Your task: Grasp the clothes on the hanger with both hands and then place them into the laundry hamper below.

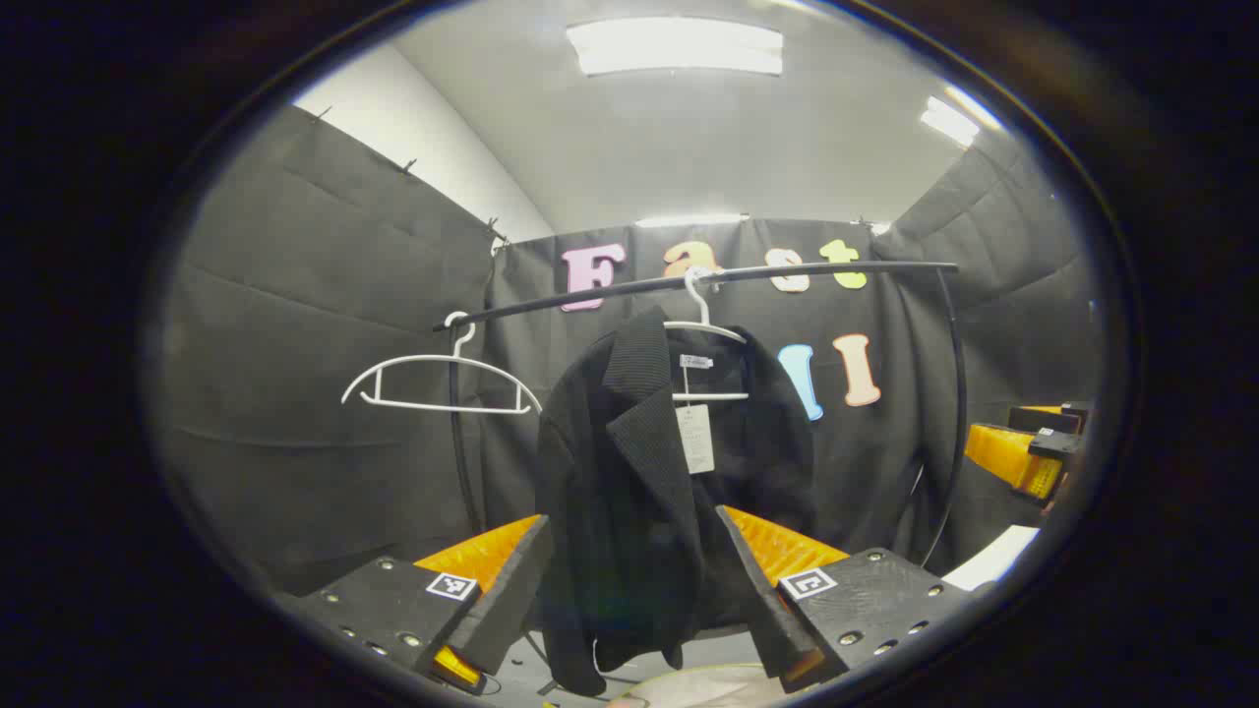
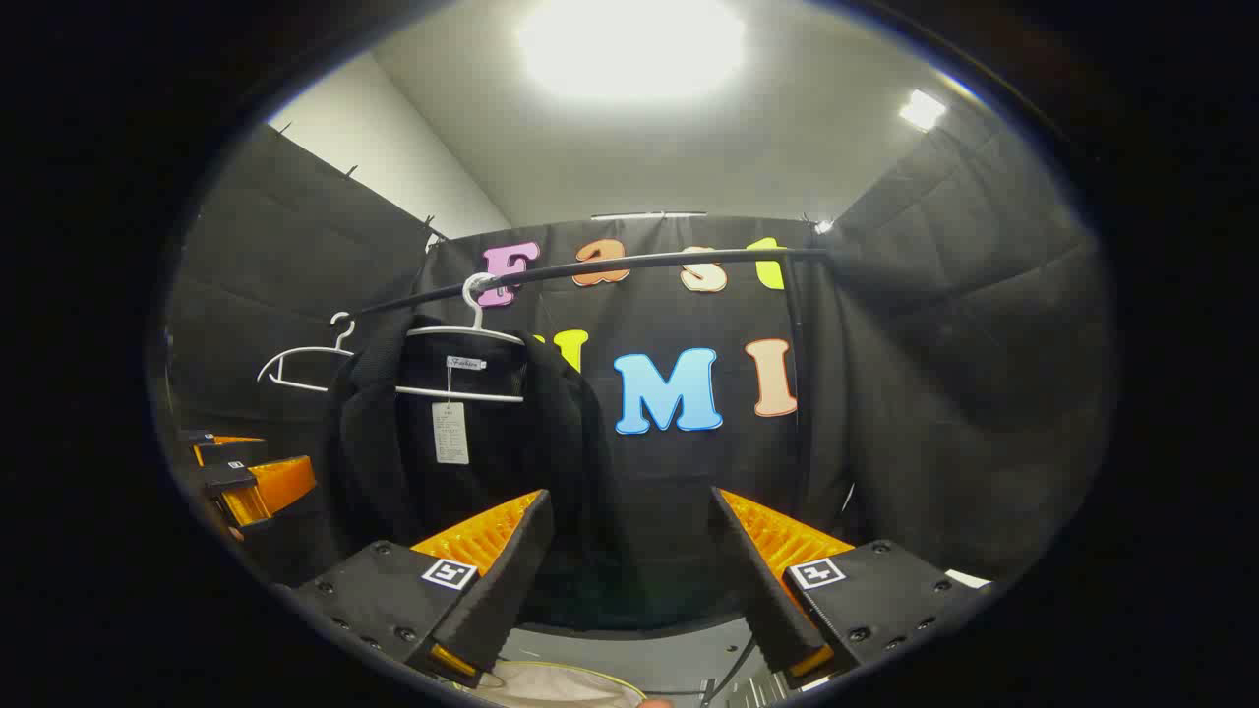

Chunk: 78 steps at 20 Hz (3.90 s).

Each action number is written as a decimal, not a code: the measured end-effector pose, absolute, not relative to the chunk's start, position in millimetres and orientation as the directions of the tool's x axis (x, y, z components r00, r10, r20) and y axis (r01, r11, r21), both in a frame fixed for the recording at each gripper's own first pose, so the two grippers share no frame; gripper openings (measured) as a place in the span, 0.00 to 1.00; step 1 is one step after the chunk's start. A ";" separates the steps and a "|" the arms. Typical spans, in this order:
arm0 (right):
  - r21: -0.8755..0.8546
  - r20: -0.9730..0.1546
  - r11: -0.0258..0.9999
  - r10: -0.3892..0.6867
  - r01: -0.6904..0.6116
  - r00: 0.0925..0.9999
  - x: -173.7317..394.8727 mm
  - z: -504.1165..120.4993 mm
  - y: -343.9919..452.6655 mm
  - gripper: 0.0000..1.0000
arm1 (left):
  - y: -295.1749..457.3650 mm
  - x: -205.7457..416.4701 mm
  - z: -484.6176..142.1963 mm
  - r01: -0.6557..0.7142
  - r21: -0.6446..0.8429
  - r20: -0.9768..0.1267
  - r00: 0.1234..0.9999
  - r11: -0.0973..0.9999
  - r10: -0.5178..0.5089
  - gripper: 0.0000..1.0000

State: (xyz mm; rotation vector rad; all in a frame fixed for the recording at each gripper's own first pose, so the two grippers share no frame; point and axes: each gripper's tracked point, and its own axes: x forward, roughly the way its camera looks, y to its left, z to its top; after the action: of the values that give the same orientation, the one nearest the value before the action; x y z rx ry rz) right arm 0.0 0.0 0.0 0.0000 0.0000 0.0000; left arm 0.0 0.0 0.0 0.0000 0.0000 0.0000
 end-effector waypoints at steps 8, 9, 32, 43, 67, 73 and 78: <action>0.004 0.000 1.000 -0.006 0.006 1.000 -2.2 -1.1 1.4 0.96 | 0.9 2.3 4.8 0.019 0.009 0.012 1.000 1.000 -0.019 0.95; 0.004 0.001 1.000 -0.007 0.007 1.000 -2.7 -0.8 2.2 0.96 | 0.8 3.0 4.0 0.020 0.009 0.013 1.000 1.000 -0.020 0.95; 0.025 0.072 0.997 0.077 -0.079 0.994 33.8 27.1 37.5 0.96 | -5.1 22.4 29.2 0.020 0.001 0.065 0.998 1.000 -0.020 0.94; 0.057 0.052 0.976 0.208 -0.211 0.977 110.0 25.2 48.3 0.99 | -23.2 78.3 28.4 -0.058 0.038 0.058 0.997 0.998 0.056 0.94; 0.107 0.015 0.921 0.375 -0.374 0.927 262.8 -0.5 91.6 0.99 | -22.8 178.9 4.0 -0.214 0.118 0.011 0.977 0.970 0.214 0.94; 0.108 -0.012 0.910 0.403 -0.399 0.915 281.3 -8.8 110.1 0.98 | -20.2 190.4 -0.3 -0.244 0.117 0.000 0.969 0.963 0.246 0.94; 0.096 -0.053 0.913 0.403 -0.397 0.914 284.2 -18.4 113.6 0.98 | -20.1 193.3 -7.9 -0.257 0.123 -0.024 0.965 0.959 0.262 0.94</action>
State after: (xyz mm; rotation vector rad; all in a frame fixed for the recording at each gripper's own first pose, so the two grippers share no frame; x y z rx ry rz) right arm 284.2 113.6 -18.4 0.0833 0.0726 0.4126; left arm 193.3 -20.1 -7.9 0.1195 0.0406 0.2629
